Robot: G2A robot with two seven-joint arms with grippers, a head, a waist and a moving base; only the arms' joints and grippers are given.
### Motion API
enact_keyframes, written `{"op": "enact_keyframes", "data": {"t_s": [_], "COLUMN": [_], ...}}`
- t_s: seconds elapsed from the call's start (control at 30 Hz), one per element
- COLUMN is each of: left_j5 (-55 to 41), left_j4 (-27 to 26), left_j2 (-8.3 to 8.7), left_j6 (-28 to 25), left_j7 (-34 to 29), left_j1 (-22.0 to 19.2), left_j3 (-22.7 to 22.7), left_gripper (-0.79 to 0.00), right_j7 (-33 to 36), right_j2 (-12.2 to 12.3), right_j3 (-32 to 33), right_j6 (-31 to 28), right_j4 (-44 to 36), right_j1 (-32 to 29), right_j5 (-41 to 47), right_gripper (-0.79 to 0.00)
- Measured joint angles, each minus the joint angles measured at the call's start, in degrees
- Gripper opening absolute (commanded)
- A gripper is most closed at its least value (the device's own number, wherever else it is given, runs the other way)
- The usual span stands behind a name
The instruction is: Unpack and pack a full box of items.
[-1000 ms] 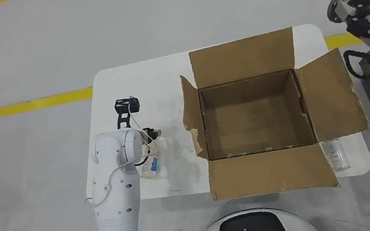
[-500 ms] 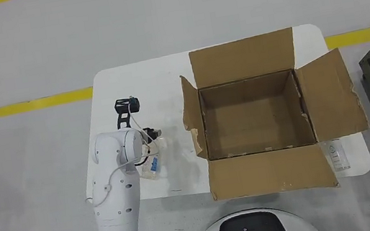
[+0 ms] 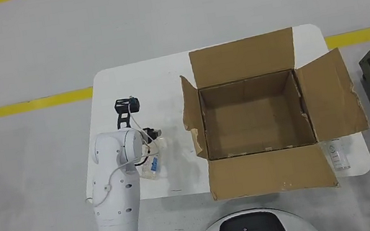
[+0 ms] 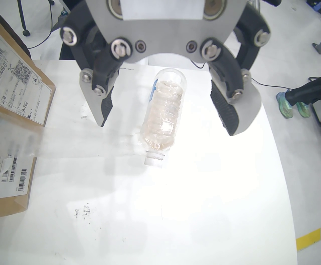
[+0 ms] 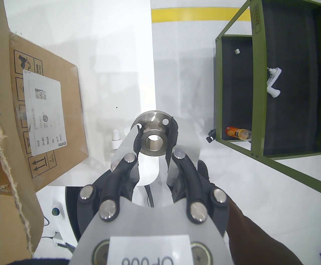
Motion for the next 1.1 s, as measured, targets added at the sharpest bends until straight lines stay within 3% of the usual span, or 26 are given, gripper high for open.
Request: {"op": "enact_keyframes", "data": {"t_s": [0.2,0.63,1.1], "left_j5": [0.0,0.0,0.0], "left_j4": [0.0,0.0,0.0], "left_j2": [0.0,0.0,0.0], "left_j6": [0.0,0.0,0.0], "left_j7": [0.0,0.0,0.0], "left_j1": [0.0,0.0,0.0], "left_j3": [0.0,0.0,0.0], "left_gripper": [0.0,0.0,0.0], "right_j7": [-0.8,-0.8,-3.5], "right_j2": [0.0,0.4,0.9], "right_j3": [-0.4,-7.5,-12.5], "right_j6": [-0.1,-2.2,-2.4], "right_j4": [0.5,5.9,11.9], "right_j1": [-0.6,-5.4,-4.2], "right_j5": [0.1,-2.3,-6.0], "right_gripper": [-0.785,-0.785,-0.785]}}
